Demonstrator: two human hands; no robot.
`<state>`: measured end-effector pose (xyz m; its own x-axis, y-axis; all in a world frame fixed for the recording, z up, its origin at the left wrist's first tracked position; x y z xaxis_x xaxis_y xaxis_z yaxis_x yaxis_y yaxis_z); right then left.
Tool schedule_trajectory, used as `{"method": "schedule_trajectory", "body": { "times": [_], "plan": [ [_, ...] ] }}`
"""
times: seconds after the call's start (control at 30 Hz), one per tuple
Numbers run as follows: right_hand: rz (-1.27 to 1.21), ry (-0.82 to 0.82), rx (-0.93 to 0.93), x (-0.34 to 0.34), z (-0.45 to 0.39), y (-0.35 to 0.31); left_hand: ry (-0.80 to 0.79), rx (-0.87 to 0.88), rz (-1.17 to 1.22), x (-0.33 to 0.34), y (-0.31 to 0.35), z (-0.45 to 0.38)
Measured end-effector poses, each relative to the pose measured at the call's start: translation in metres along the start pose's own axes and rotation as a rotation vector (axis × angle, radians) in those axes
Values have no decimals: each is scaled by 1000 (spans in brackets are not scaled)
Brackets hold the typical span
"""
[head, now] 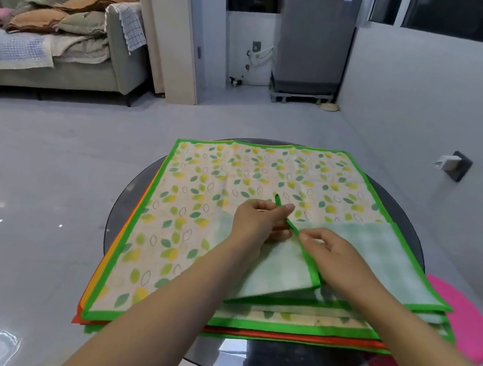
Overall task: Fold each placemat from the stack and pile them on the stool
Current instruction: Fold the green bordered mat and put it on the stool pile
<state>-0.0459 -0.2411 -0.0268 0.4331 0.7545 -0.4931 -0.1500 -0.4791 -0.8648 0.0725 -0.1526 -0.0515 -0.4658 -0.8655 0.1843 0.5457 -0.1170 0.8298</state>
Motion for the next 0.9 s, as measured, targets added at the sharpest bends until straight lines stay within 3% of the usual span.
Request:
{"method": "schedule_trajectory", "body": {
  "times": [0.27,0.37,0.43,0.57,0.63,0.77,0.9],
  "plan": [
    [352,-75,-9,13,6,11,34,28,-66,10,-17,-10],
    [414,-70,-52,14,8,7,-21,1,-75,13,-17,-9],
    [413,-71,-85,16,9,5,-25,76,-114,9,-5,-7],
    [447,-77,-155,19,13,3,313,544,-785,-17,37,5],
    [488,-78,-150,21,15,4,307,565,-960,-23,34,-1],
    [524,-79,-132,24,16,8,160,576,-1046,-20,22,-3],
    [582,-61,-165,20,11,9,188,565,-1134,-25,19,1]
  ]
}}
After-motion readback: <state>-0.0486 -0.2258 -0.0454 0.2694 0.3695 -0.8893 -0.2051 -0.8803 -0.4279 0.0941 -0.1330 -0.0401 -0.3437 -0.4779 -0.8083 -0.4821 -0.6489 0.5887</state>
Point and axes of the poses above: each hand's wrist, its own z-axis away from the middle knuckle, its own x-axis out of the palm, y = z × x, the point moved 10 cm from there along -z, towards the middle knuckle, and after that the axes turned 13 degrees about -x, right-handed, at the moved point
